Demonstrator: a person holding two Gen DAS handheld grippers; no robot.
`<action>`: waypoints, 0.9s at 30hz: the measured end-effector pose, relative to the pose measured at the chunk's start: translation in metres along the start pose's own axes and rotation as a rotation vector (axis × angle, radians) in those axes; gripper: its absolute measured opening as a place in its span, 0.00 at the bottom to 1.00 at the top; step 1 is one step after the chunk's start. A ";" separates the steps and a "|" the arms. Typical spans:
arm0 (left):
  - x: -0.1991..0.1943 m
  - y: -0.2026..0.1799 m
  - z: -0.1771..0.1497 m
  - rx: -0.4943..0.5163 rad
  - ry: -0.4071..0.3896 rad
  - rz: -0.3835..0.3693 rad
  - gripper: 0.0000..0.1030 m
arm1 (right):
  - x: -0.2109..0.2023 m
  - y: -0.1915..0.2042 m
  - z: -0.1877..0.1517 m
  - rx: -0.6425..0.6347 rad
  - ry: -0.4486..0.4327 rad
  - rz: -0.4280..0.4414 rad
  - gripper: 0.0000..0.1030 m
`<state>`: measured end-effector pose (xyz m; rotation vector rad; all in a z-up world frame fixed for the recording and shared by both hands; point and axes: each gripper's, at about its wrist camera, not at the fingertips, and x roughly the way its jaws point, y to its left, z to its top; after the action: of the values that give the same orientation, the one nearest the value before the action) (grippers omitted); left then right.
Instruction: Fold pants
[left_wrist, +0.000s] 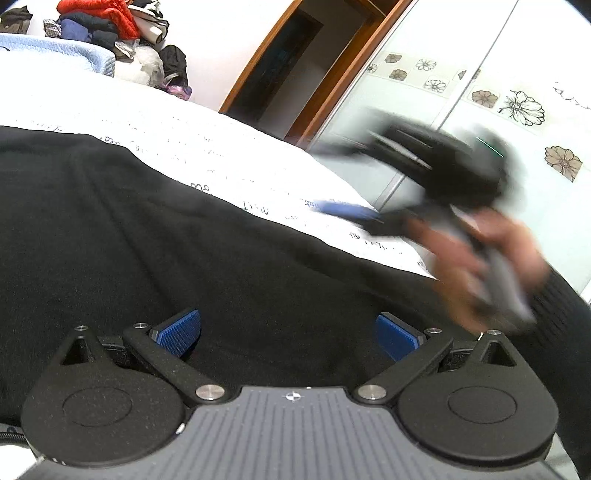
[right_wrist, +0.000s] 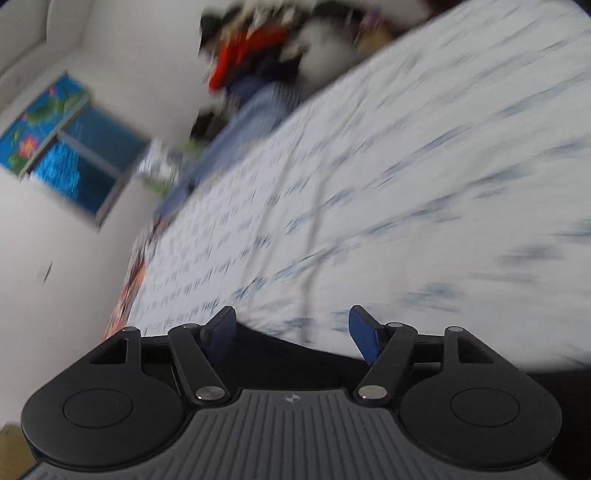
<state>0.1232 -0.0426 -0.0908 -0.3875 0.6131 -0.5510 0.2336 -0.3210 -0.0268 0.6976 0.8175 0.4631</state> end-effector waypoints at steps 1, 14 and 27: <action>0.000 0.000 0.000 -0.001 -0.001 -0.001 0.99 | -0.038 -0.013 -0.010 0.034 -0.082 -0.029 0.66; 0.002 0.000 0.000 -0.001 -0.002 0.001 0.99 | -0.242 -0.128 -0.126 0.521 -0.541 -0.324 0.66; 0.002 0.000 -0.001 0.020 0.003 0.015 0.99 | -0.228 -0.146 -0.126 0.548 -0.551 -0.401 0.10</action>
<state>0.1241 -0.0443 -0.0929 -0.3633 0.6127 -0.5433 0.0124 -0.5146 -0.0792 1.0735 0.5321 -0.3291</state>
